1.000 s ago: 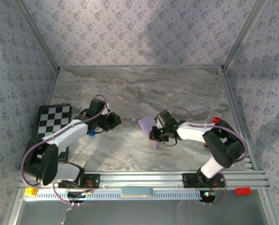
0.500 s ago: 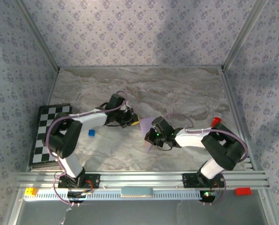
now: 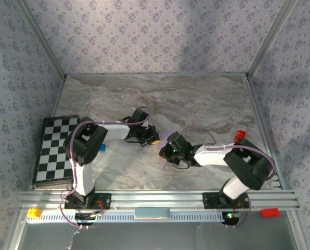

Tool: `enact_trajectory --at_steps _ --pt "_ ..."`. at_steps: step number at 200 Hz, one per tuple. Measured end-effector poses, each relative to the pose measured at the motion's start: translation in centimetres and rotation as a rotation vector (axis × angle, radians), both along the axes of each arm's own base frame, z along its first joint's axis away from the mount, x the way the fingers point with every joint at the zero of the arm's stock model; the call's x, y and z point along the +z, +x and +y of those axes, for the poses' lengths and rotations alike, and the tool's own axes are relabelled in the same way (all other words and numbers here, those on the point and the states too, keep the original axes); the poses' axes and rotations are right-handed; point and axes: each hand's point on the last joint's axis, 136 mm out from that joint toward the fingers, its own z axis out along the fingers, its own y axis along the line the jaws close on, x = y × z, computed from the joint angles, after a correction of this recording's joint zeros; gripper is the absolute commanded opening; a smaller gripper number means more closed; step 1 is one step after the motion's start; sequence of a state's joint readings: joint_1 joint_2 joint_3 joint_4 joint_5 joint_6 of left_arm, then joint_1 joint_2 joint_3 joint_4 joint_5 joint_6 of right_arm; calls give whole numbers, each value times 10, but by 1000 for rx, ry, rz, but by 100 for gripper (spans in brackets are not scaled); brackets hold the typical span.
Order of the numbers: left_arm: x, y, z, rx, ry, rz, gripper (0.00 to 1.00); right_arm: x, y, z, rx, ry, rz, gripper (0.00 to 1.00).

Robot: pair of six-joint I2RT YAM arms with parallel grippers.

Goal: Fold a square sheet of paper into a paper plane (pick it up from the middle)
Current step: Fold the wing for the fifth time at the center of the table.

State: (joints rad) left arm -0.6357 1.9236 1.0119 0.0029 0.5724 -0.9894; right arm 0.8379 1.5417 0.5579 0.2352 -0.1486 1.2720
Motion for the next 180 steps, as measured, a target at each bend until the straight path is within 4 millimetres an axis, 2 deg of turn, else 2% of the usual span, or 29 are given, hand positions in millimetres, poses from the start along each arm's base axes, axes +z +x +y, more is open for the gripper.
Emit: enact_trajectory --at_steps 19,33,67,91,117,180 --pt "0 0 -1 -2 -8 -7 0 10 1 -4 18 -5 -31 22" --pt "-1 0 -1 -4 -16 -12 0 21 7 -11 14 -3 -62 30" --pt "-1 -1 -1 -16 -35 -26 0 39 33 -43 -50 11 -107 33" --pt "-1 -1 0 -28 -46 -33 0 34 38 -66 -82 -5 -88 34" --pt "0 0 2 -40 -57 -44 0 26 38 -80 -94 1 -52 37" --pt "0 -1 2 -57 -70 -49 0 12 32 -82 -65 47 12 36"
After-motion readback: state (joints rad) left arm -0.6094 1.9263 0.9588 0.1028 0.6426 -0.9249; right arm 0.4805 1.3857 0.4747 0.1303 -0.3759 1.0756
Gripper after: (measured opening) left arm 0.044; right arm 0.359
